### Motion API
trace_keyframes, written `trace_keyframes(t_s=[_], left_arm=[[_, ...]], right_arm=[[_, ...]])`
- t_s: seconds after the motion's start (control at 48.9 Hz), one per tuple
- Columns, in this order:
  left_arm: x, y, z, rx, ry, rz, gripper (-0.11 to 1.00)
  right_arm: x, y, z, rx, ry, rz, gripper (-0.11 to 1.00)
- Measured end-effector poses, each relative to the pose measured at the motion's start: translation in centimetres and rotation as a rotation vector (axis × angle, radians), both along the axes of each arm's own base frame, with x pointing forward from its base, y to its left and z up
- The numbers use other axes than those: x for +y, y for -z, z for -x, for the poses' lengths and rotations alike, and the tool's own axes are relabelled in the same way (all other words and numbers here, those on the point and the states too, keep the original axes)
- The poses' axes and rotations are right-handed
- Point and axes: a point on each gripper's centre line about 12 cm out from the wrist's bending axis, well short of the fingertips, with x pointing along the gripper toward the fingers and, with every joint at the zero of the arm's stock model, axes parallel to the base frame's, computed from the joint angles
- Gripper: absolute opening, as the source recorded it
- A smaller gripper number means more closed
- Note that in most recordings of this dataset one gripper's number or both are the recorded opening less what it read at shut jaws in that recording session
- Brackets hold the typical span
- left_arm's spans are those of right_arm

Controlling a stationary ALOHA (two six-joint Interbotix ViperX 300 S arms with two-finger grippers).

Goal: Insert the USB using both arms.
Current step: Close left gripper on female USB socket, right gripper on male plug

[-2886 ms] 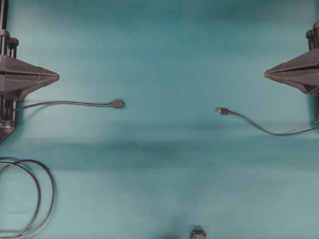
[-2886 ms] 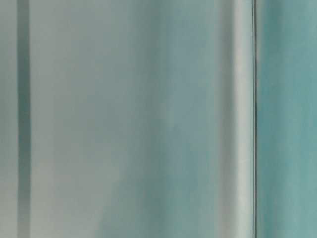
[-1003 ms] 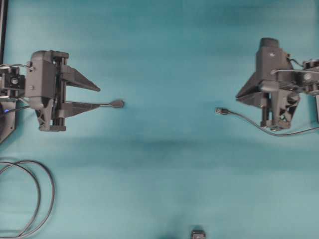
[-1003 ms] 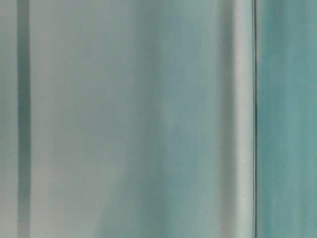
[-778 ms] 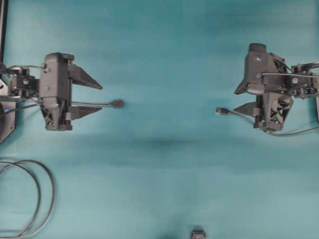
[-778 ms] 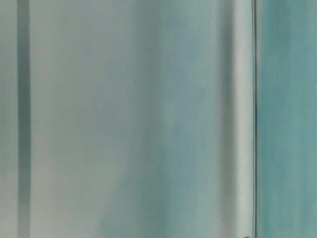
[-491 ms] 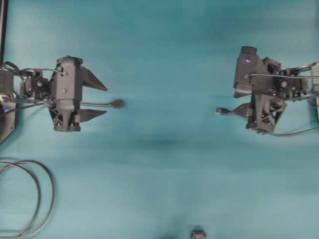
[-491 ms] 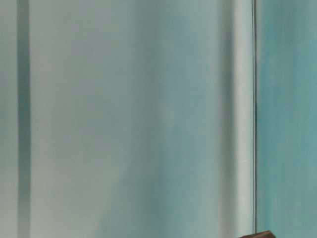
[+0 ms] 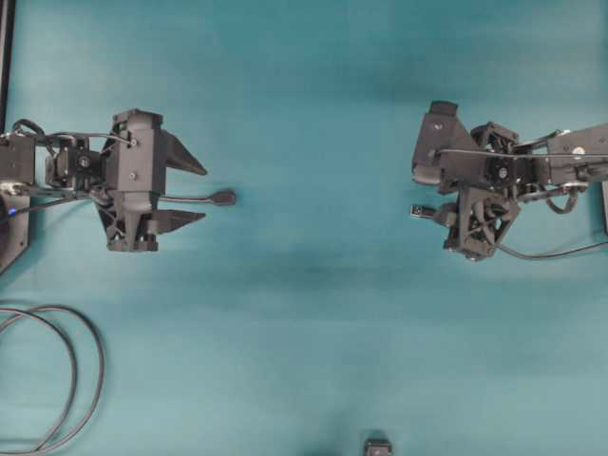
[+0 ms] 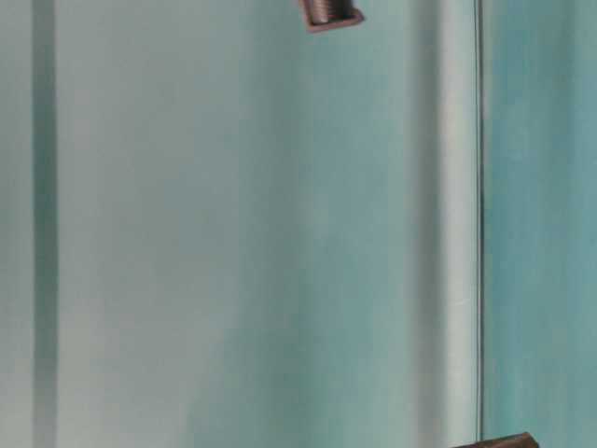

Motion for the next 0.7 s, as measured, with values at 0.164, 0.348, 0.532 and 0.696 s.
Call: trace_keyframes(t_s=[0.164,0.348,0.532,0.696], left_arm=[[0.0,0.0,0.0,0.002,0.0,-0.001,0.8],[0.0,0.1,0.0,0.005,0.006,-0.007,0.8],[0.0,0.5,0.0,0.019,0.006,-0.007,0.8],[0.0,1.0,0.0,0.037,0.006,-0.006,0.8]], right_arm=[[0.4,0.4,0.0,0.015,-0.022,0.007,0.56],[0.5,0.5,-0.2,0.015,-0.029,0.009,0.55],[0.6,0.8,-0.6,0.026,-0.03,0.009,0.51],[0.5,1.4,-0.9,0.046,-0.029,0.01,0.46]])
